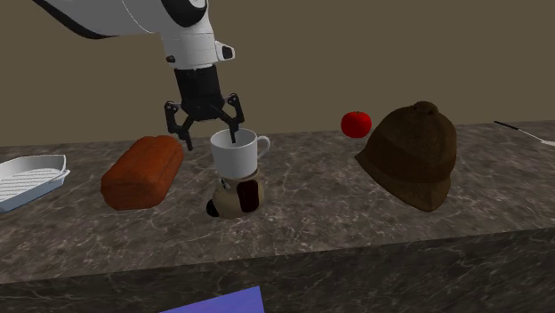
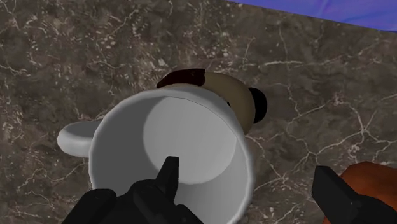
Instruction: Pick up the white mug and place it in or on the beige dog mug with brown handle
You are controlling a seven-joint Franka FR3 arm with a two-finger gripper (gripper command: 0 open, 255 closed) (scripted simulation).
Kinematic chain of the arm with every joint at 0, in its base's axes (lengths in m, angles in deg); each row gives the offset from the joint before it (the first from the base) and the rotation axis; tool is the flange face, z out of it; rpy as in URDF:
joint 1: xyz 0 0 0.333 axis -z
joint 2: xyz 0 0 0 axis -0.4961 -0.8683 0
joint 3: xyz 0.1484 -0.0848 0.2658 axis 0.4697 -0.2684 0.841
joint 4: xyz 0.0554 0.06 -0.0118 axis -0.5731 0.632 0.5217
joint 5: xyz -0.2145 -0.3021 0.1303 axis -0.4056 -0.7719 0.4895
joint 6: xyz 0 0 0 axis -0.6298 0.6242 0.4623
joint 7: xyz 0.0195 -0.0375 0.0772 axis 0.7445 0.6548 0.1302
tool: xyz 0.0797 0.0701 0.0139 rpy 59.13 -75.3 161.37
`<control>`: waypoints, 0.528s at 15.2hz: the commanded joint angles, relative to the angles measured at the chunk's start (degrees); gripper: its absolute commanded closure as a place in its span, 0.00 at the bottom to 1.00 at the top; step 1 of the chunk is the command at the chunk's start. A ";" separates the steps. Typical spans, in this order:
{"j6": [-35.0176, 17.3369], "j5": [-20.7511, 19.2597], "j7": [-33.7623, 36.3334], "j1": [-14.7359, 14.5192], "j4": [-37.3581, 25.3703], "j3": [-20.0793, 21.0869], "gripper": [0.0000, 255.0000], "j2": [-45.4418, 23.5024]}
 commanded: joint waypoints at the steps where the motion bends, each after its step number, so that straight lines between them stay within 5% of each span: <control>1: 3.11 0.18 0.08 -0.17 -2.52 0.42 0.00 0.56; 8: 6.58 0.40 0.03 -0.33 -5.66 0.81 0.00 0.88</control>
